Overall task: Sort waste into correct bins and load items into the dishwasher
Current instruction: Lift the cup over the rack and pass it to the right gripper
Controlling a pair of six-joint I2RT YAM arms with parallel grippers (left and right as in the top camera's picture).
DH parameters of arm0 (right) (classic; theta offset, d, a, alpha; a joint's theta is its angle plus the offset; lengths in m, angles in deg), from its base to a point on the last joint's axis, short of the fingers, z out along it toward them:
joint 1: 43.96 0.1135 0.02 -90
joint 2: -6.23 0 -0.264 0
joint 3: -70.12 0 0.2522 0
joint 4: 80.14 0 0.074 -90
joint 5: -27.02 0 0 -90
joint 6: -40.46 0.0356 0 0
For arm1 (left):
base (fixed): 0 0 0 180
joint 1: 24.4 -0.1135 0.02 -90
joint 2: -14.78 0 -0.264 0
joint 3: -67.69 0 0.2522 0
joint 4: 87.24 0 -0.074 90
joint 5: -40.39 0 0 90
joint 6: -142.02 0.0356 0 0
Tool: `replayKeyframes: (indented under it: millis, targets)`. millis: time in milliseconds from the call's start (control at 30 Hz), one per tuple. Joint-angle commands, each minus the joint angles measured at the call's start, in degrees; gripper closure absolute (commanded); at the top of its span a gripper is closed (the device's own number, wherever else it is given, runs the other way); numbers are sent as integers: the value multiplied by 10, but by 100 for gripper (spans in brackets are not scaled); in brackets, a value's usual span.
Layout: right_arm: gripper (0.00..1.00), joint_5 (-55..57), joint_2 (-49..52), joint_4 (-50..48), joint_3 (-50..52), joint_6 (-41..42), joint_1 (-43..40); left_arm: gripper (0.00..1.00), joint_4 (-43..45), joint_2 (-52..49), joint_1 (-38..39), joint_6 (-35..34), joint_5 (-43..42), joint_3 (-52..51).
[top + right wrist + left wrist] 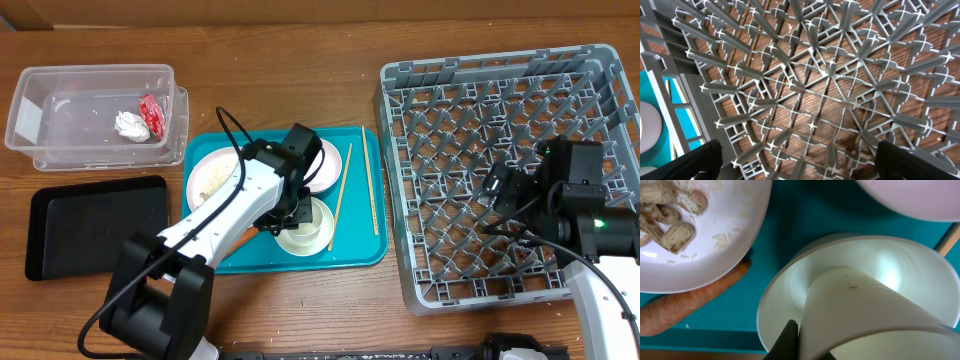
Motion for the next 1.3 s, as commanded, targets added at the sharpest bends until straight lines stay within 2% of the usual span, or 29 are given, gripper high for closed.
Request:
replayKeyframes:
  millis: [0, 133, 233, 333, 400, 467, 567, 667, 800, 900, 1133, 1267]
  targets:
    - [0, 2, -3, 0, -14, -1, 2, 96, -27, 2, -22, 35, -14, 24]
    - [0, 2, -3, -4, -14, -3, 2, 96, -75, 10, -60, 94, -57, 84]
    - [0, 2, -3, -17, -14, -3, 2, 96, -87, 14, -100, 168, -163, 139]
    - [0, -8, -2, -41, -14, -11, 2, 96, -72, 14, -137, 233, -322, 178]
    - [0, -72, 3, -63, -14, -50, 2, 96, -42, 14, -153, 256, -440, 182]
    - [0, -212, 14, -85, -14, -106, 2, 96, -1, 11, -160, 260, -555, 182]
    - [0, -409, 35, -119, -14, -149, 2, 96, 39, 9, -158, 260, -645, 182]
    - [0, -619, 67, -190, -14, -153, 3, 96, 52, 9, -150, 260, -673, 182]
    - [0, -751, 95, -257, -14, -153, 3, 96, 54, 9, -146, 258, -695, 182]
    - [0, -788, 109, -283, -14, -152, 3, 96, 73, 9, -141, 252, -733, 182]
    - [0, -808, 117, -310, -14, -152, 30, 96, 181, 9, -100, 139, -733, 182]
    - [0, -801, 117, -329, -14, -152, 48, 96, 229, 9, -73, 98, -732, 182]
